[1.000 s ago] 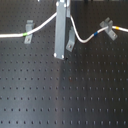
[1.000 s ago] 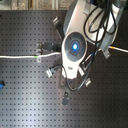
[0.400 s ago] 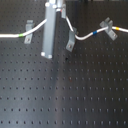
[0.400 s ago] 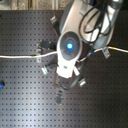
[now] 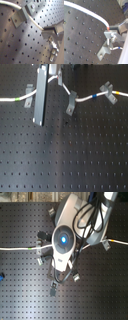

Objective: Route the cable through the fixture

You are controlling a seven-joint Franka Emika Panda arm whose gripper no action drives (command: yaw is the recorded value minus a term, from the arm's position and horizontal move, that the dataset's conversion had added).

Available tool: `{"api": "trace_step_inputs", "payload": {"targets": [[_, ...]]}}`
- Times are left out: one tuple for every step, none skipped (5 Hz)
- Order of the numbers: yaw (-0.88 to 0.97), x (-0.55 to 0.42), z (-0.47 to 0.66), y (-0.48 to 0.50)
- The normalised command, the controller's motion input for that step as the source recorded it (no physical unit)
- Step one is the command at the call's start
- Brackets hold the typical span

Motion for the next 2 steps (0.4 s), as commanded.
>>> {"api": "trace_step_inputs", "payload": {"targets": [[0.00, 0.039, 0.12, 0.064], [0.00, 0.024, 0.00, -0.008]]}}
